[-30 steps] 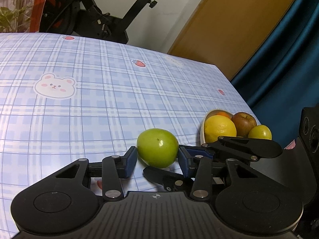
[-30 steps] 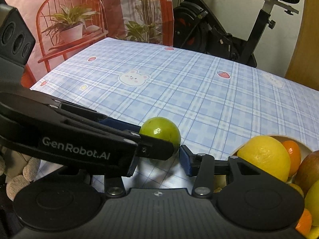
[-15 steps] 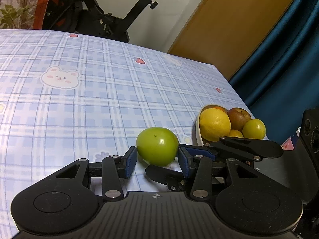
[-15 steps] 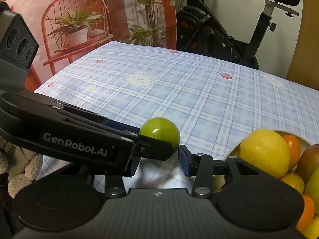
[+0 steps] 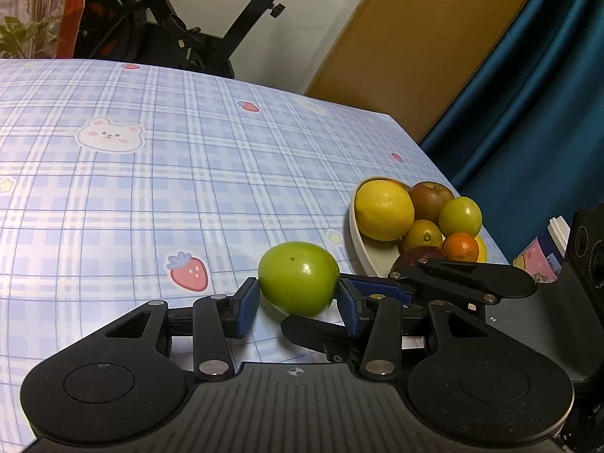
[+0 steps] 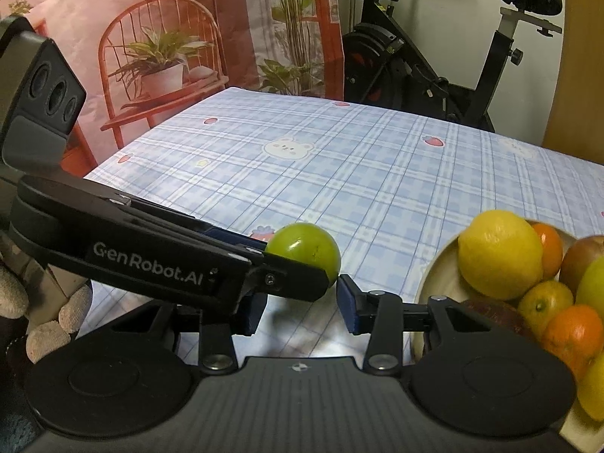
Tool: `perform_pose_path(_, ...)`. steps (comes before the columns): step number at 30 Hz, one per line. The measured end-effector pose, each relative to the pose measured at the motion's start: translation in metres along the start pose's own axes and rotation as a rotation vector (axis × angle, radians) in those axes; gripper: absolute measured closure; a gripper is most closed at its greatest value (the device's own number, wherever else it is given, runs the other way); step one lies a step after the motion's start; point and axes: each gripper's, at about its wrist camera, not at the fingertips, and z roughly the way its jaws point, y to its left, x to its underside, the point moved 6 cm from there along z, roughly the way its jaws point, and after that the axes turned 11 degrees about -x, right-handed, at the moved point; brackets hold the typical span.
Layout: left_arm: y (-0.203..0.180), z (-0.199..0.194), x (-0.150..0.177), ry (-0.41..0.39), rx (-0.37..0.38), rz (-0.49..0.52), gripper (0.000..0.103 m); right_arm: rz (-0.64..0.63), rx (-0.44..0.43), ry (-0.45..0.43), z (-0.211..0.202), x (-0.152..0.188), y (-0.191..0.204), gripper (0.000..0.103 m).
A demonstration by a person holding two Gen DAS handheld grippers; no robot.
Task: Organize fruits
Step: 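Carry the second lime over the plate with the left gripper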
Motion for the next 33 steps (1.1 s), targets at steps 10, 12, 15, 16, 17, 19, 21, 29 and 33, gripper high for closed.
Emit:
perform_pose_path(10, 0.001, -0.002, -0.005, -0.021, -0.009, -0.006, 0.056, 0.002, -0.01, -0.015, -0.002, 0.0, -0.004, 0.063)
perform_pose_path(12, -0.004, -0.005, -0.008, -0.033, -0.009, 0.012, 0.056, -0.003, -0.007, -0.028, -0.006, 0.001, -0.005, 0.063)
perform_pose_path(15, -0.014, -0.009, -0.01, -0.045, -0.003, 0.045, 0.056, -0.006, -0.007, -0.052, -0.015, 0.003, -0.006, 0.065)
perform_pose_path(16, -0.019, -0.01, -0.011, -0.045, 0.004, 0.057, 0.056, -0.002, -0.007, -0.061, -0.018, 0.005, -0.006, 0.065)
perform_pose_path(17, -0.023, -0.01, -0.01, -0.042, 0.009, 0.067, 0.056, 0.004, -0.007, -0.07, -0.023, 0.007, -0.007, 0.065)
perform_pose_path(19, -0.032, -0.01, -0.009, -0.04, 0.013, 0.092, 0.056, 0.015, -0.002, -0.089, -0.032, 0.01, -0.009, 0.065)
perform_pose_path(21, -0.04, -0.008, -0.006, -0.033, 0.013, 0.113, 0.055, 0.031, 0.0, -0.104, -0.041, 0.013, -0.013, 0.065)
perform_pose_path(29, -0.037, -0.01, -0.005, -0.036, 0.012, 0.105, 0.055, 0.028, 0.003, -0.105, -0.046, 0.016, -0.014, 0.065)
perform_pose_path(33, -0.041, -0.014, -0.012, -0.056, 0.033, 0.106, 0.055, 0.01, 0.018, -0.133, -0.051, 0.013, -0.014, 0.065)
